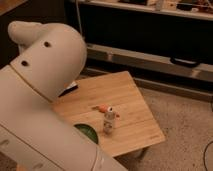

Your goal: Place the white sponge in the ceramic cup

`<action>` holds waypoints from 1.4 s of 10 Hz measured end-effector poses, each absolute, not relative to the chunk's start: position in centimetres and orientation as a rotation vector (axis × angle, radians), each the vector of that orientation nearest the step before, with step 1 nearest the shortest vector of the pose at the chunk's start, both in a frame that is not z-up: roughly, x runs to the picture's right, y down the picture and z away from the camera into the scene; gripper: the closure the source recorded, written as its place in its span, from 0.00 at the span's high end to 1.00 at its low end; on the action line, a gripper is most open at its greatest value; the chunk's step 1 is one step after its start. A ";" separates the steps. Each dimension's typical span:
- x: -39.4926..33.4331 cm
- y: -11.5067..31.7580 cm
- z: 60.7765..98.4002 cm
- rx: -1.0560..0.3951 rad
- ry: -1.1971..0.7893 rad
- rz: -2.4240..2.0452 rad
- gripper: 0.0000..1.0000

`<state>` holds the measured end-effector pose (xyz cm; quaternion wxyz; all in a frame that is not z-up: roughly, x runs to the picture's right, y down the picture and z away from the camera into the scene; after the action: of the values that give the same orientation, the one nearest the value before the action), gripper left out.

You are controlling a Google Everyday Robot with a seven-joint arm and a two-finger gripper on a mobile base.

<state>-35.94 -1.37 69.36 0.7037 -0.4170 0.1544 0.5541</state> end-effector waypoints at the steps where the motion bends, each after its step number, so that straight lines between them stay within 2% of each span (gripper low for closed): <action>1: -36.4 -1.1 69.1 -0.953 0.294 1.181 0.00; 4: -36.2 -0.9 69.7 -1.192 0.087 1.100 0.00; 6: -36.2 -1.1 70.5 -1.302 0.045 1.082 0.00; 9: -37.5 -1.4 70.4 -1.270 0.136 1.043 0.00; 14: -33.5 -0.4 69.6 -1.252 0.255 1.088 0.00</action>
<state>-33.50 -0.45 69.62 0.6682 -0.5551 0.1129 0.4824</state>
